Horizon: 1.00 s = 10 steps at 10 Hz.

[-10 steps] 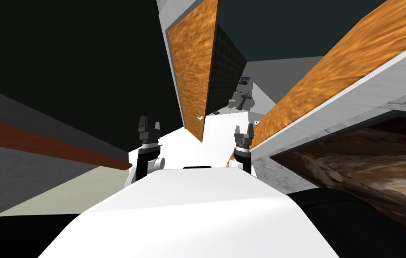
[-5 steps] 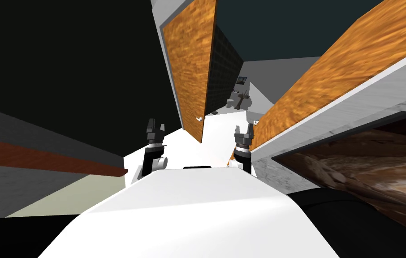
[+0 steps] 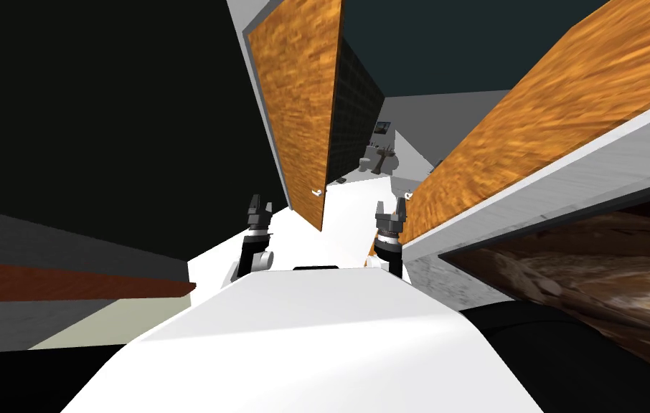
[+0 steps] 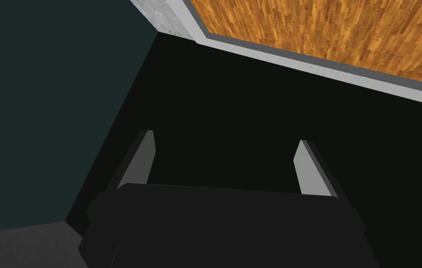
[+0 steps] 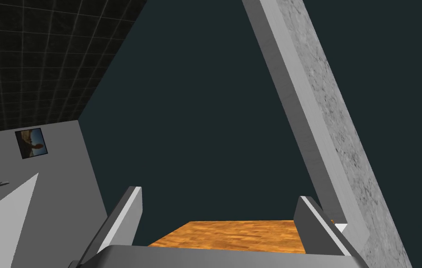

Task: Push the door open

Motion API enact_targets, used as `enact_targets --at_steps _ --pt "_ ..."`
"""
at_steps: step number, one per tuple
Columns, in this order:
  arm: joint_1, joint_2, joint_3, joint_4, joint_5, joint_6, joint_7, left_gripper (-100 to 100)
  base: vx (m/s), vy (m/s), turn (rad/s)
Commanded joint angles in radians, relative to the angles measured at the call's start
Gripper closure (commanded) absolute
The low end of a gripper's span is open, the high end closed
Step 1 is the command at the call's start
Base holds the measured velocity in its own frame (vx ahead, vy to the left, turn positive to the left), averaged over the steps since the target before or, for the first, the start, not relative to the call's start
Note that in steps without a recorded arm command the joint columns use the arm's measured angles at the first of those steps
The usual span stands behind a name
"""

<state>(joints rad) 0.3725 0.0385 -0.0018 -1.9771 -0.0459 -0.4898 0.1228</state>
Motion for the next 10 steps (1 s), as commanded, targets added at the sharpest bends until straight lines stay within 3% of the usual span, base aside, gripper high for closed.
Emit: enact_targets --at_steps 1,5,6,10 --pt "-0.015 0.009 -0.009 0.043 0.002 -0.011 0.003 -100 0.085 0.041 -0.075" --pt "-0.054 0.023 -0.039 0.152 0.003 -0.037 0.004 -100 0.088 0.051 -0.094" --pt "-0.054 0.023 -0.039 0.154 0.003 -0.037 0.004 -100 0.057 0.039 -0.025" --pt "-0.096 0.035 -0.072 0.274 0.004 -0.064 0.004 -100 0.08 0.049 -0.092"
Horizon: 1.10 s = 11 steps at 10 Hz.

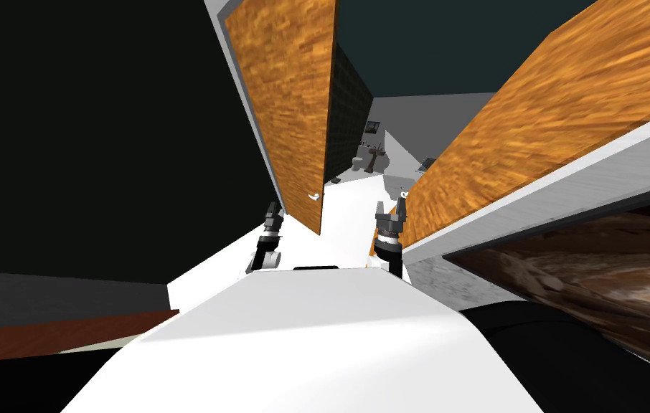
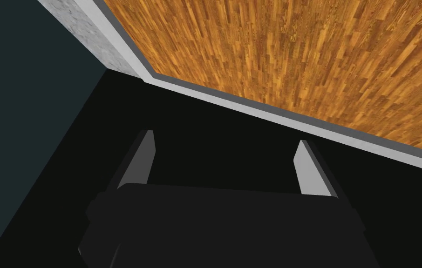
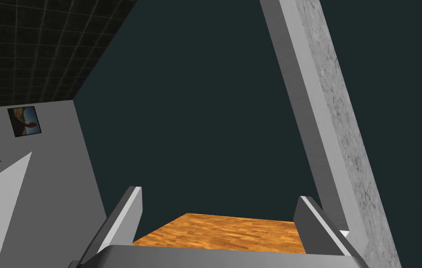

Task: Push the door open

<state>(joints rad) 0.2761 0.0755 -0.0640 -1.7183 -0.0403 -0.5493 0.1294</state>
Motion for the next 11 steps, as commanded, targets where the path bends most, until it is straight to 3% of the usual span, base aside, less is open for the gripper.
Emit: enact_targets --at_steps 1,7,8,11 --pt "-0.011 0.001 -0.018 0.047 -0.002 -0.012 -0.002 -100 0.084 0.058 -0.109" --pt "-0.078 0.014 -0.07 0.233 0.0 -0.056 -0.001 -100 0.092 0.065 -0.105" --pt "-0.078 0.014 -0.07 0.238 0.0 -0.056 -0.001 -100 0.055 0.055 -0.027" --pt "-0.112 0.019 -0.096 0.333 0.001 -0.078 -0.001 -100 0.059 0.053 -0.097"
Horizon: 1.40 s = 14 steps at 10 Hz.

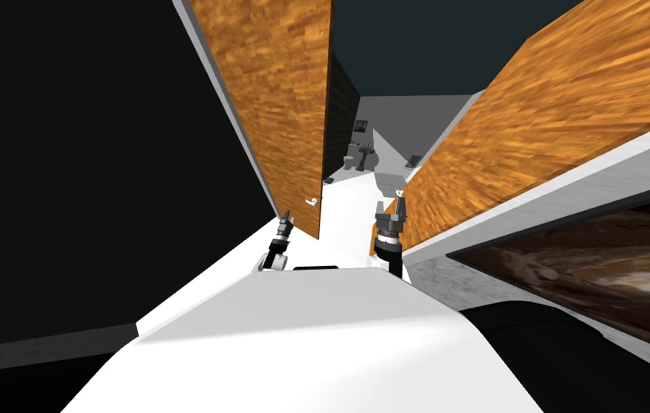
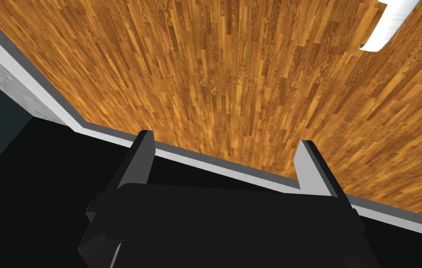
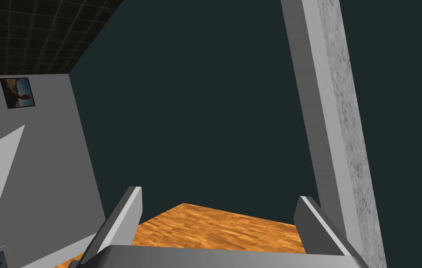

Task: Push the door open

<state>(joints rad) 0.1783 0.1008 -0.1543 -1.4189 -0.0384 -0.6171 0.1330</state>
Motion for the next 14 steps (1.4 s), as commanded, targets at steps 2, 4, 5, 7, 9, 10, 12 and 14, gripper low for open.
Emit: enact_targets --at_steps 2,4,5,7,9,10,12,14 --pt "-0.025 -0.005 -0.014 0.066 -0.001 -0.017 -0.004 -100 0.052 0.038 -0.04" --pt "-0.036 -0.004 -0.023 0.097 -0.001 -0.024 -0.004 -100 0.052 0.056 -0.07" --pt "-0.047 -0.003 -0.031 0.128 -0.001 -0.031 -0.004 -100 0.069 0.045 -0.065" --pt "-0.068 -0.001 -0.048 0.188 0.0 -0.045 -0.004 -100 0.075 0.063 -0.108" --pt "-0.089 0.0 -0.064 0.246 0.0 -0.059 -0.003 -100 0.071 0.063 -0.101" --pt "-0.099 0.0 -0.072 0.271 0.0 -0.065 -0.003 -100 0.084 0.082 -0.076" --pt "-0.118 0.001 -0.086 0.329 0.001 -0.077 -0.003 -100 0.081 0.077 -0.092" --pt "-0.136 0.001 -0.1 0.38 0.001 -0.089 -0.003 -100 0.068 0.065 -0.085"
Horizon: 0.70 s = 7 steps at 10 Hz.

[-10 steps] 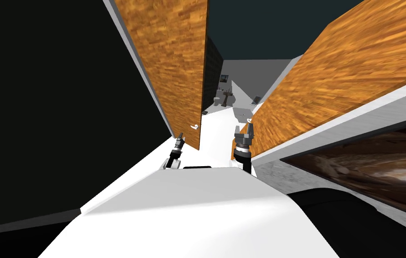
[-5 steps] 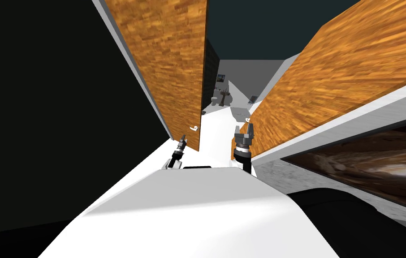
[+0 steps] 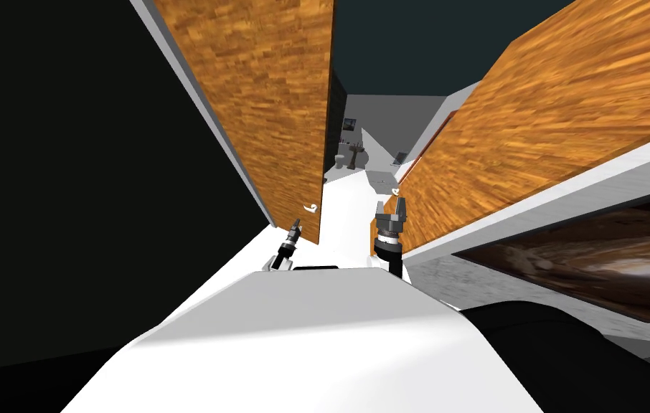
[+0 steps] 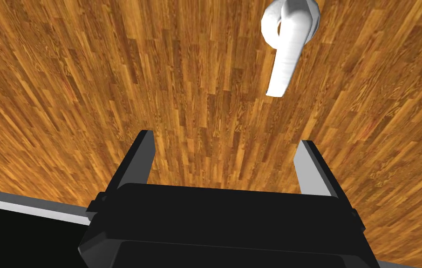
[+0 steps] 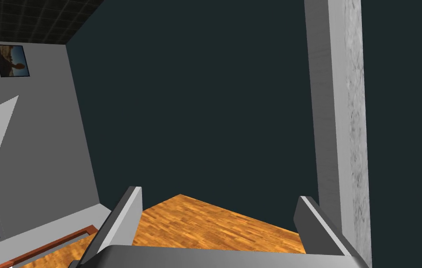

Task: Push the door open

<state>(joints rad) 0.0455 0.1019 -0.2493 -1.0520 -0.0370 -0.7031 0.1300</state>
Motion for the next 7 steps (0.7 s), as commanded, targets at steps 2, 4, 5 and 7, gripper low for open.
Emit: enact_targets --at_steps 2,4,5,7 --pt "-0.019 0.0 -0.018 0.059 0.0 -0.014 0.001 -100 0.075 0.075 -0.073" --pt "-0.034 0.0 -0.029 0.103 0.0 -0.024 0.001 -100 0.071 0.06 -0.077" --pt "-0.041 0.0 -0.034 0.121 0.001 -0.028 0.001 -100 0.059 0.057 -0.055" --pt "-0.054 -0.001 -0.044 0.157 0.001 -0.036 0.001 -100 0.054 0.054 -0.058"
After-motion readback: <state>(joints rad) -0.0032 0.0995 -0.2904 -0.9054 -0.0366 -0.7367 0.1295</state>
